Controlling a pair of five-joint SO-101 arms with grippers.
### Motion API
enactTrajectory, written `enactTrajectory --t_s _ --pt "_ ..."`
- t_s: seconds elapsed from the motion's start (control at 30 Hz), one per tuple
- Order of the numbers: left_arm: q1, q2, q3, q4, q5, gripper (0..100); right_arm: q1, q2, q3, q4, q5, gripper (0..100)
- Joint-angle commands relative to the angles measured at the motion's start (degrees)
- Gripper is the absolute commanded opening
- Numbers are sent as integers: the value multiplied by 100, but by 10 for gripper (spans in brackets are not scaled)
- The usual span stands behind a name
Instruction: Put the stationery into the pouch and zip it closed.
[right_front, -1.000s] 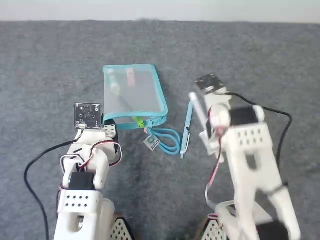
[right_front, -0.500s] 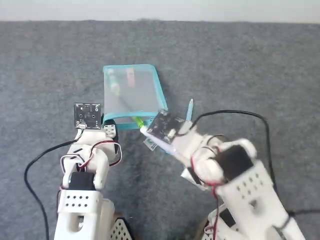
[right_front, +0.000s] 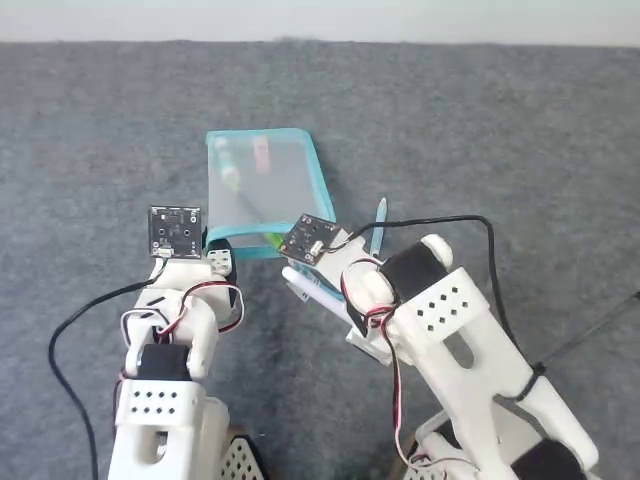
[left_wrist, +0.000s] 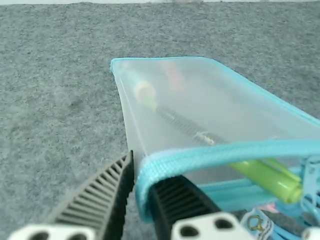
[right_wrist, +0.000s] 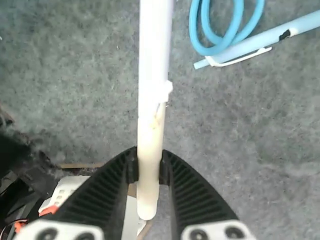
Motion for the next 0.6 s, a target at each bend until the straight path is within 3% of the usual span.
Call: enactTrajectory --t_s 0.0,0.37,0.57 --pt "18 -26 -145 -132 -26 12 -31 -13 -264 -189 -237 8" --pt "18 -26 -145 -132 -26 12 -22 31 -501 -251 -352 8" --pt "18 -26 -145 -114 -26 12 -31 787 -914 -251 -378 8"
